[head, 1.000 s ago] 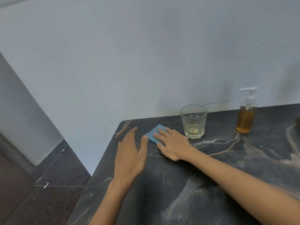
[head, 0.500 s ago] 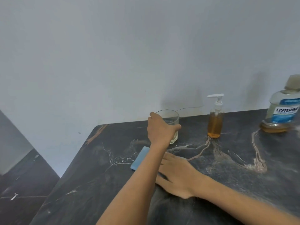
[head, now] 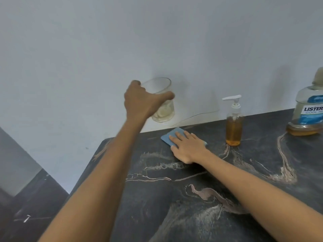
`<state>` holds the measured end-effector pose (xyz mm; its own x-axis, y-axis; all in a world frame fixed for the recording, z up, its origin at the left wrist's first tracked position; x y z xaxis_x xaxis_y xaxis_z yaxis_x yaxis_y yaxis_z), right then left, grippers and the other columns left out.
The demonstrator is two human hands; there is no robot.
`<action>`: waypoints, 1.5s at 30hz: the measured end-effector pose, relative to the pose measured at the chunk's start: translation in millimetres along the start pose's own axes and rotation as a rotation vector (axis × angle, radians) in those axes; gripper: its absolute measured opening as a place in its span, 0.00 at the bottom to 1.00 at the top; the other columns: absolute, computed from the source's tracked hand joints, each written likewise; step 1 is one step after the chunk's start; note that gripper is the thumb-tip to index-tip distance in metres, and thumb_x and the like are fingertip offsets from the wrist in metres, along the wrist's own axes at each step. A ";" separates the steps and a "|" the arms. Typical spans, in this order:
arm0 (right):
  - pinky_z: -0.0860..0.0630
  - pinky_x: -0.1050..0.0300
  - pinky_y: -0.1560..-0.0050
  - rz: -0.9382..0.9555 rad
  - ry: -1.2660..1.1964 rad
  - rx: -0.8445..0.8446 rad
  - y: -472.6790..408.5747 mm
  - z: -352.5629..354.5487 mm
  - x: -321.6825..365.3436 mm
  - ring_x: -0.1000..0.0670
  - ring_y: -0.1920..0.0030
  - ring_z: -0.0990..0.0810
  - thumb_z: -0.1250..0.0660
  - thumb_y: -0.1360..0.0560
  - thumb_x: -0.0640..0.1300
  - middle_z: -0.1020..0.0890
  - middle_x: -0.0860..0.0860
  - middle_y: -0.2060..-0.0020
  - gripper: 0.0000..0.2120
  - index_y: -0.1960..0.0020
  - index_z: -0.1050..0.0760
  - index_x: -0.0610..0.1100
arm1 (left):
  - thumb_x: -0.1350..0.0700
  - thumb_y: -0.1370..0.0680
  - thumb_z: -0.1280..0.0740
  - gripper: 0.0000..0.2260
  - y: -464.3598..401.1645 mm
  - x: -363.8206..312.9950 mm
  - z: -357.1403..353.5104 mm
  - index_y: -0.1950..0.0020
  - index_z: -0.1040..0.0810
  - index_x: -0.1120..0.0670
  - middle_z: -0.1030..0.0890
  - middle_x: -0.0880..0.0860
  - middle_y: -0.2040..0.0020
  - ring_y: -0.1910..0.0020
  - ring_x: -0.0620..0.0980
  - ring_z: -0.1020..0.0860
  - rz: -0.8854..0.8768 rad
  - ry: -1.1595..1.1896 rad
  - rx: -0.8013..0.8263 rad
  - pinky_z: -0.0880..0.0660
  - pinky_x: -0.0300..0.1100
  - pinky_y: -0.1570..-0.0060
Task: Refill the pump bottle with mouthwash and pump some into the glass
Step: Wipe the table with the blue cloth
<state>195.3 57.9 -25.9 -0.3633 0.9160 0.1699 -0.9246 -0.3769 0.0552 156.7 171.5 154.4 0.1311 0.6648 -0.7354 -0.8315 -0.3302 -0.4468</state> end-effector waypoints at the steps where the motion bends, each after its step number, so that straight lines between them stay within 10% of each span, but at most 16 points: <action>1: 0.58 0.45 0.26 -0.019 -0.006 -0.003 -14.0 0.2 9.9 0.44 0.24 0.57 0.58 0.19 0.54 0.53 0.49 0.23 0.25 0.23 0.55 0.51 | 0.42 0.42 0.21 0.31 -4.3 -2.6 8.1 0.48 0.30 0.52 0.28 0.45 0.57 0.51 0.49 0.26 -0.006 -0.007 0.012 0.27 0.39 0.55; 4: 0.58 0.43 0.26 0.064 0.013 -0.019 -31.7 -2.5 57.0 0.42 0.25 0.56 0.58 0.18 0.52 0.52 0.48 0.23 0.24 0.23 0.53 0.49 | 0.42 0.42 0.20 0.44 -7.1 -2.3 24.3 0.32 0.31 0.57 0.25 0.49 0.46 0.43 0.50 0.25 0.016 -0.033 0.029 0.27 0.47 0.41; 11: 0.61 0.53 0.27 0.640 -0.023 -0.004 79.7 -21.0 77.6 0.49 0.24 0.55 0.57 0.18 0.54 0.49 0.52 0.24 0.23 0.24 0.51 0.55 | 0.45 0.42 0.19 0.44 8.6 29.8 24.5 0.31 0.32 0.57 0.24 0.52 0.40 0.41 0.50 0.26 0.069 -0.020 0.047 0.27 0.44 0.42; 22: 0.59 0.48 0.26 -0.026 0.002 -0.017 6.5 6.8 -27.0 0.46 0.24 0.56 0.59 0.18 0.53 0.53 0.51 0.23 0.24 0.23 0.55 0.52 | 0.46 0.41 0.20 0.44 27.8 40.6 9.3 0.30 0.33 0.56 0.26 0.49 0.40 0.43 0.48 0.28 0.068 0.046 0.045 0.32 0.41 0.48; 31: 0.69 0.65 0.32 0.641 -0.105 0.025 152.1 -10.9 14.6 0.60 0.26 0.61 0.56 0.19 0.55 0.51 0.61 0.25 0.21 0.26 0.49 0.61 | 0.47 0.40 0.20 0.43 45.6 37.3 -26.4 0.30 0.34 0.56 0.27 0.49 0.41 0.43 0.47 0.29 0.104 0.125 0.091 0.32 0.40 0.47; 45: 0.68 0.66 0.31 0.495 -0.122 0.047 181.6 8.1 -56.9 0.64 0.27 0.60 0.56 0.19 0.59 0.51 0.66 0.27 0.20 0.27 0.47 0.65 | 0.48 0.39 0.20 0.43 63.9 47.2 -81.2 0.30 0.35 0.58 0.27 0.54 0.36 0.37 0.51 0.29 0.140 0.110 0.049 0.33 0.40 0.45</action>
<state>49.0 -63.8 -17.5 -0.7377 0.6044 0.3008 -0.6379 -0.7699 -0.0173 153.6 127.4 49.8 0.0678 0.5365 -0.8412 -0.8709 -0.3796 -0.3123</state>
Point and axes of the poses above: each hand's wrist, its own y-axis away from the middle knuckle, its own z-axis out of the back of the hand, x = y × z, the point moved 5 cm from there along -y, towards the middle knuckle
